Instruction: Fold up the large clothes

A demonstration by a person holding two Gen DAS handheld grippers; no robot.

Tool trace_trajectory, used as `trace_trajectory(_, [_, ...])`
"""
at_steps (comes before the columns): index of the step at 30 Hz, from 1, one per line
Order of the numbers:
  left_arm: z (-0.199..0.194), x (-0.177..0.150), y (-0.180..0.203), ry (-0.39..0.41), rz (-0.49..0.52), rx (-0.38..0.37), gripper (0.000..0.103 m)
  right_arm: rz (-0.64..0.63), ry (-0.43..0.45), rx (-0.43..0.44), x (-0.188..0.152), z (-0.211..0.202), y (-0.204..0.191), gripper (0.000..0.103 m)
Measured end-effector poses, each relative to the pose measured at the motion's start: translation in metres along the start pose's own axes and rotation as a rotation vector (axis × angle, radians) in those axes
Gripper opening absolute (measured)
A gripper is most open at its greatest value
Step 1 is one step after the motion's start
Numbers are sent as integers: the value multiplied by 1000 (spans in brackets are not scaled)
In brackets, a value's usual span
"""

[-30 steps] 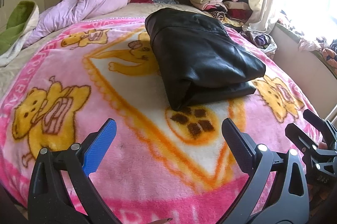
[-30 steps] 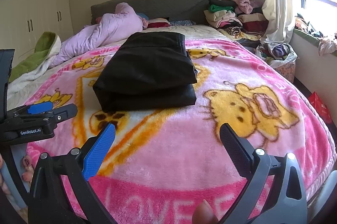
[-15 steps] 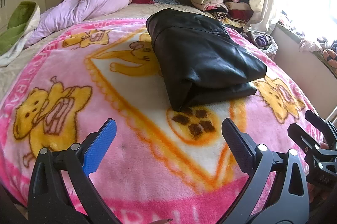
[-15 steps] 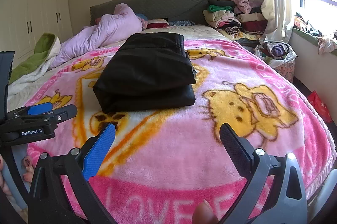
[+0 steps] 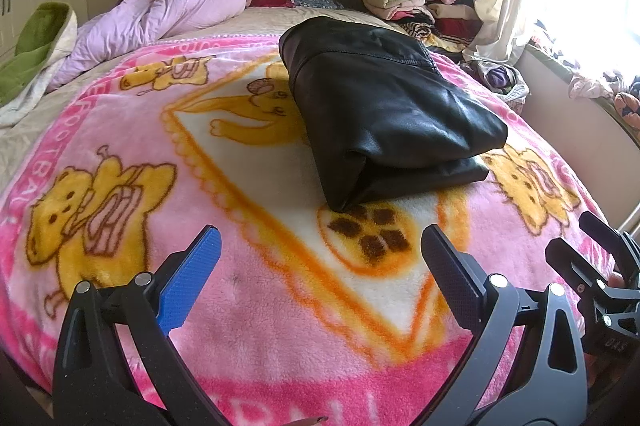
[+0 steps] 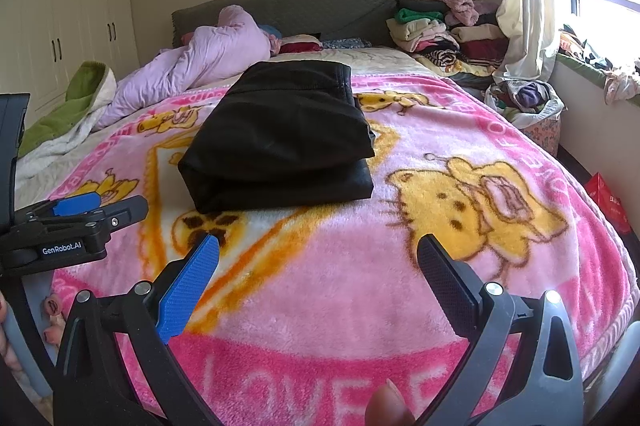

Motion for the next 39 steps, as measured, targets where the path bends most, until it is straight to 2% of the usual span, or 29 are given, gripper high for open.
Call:
trace_trajectory(30, [-2,1,-4,0,1,11,94,19,2,-16,-3,-1,6,99])
trace_trajectory(35, [-2,0,-5,0,-3,8,94,106,16,-100,-6,-11,40,99])
trace_trajectory(39, [-3,6,-24,-14,-67,10,94,199,35,-301,-19,-36,109,99])
Point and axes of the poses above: each gripper's, at about its wrist camera, not at the fingertips, and z roughly the way its jaws point, y to its right, x to its top, the point moved 2 cm from there along z, roughly the way its jaws point, and after that the axes turned 4 degrees about -x, right-handed, at the moved point
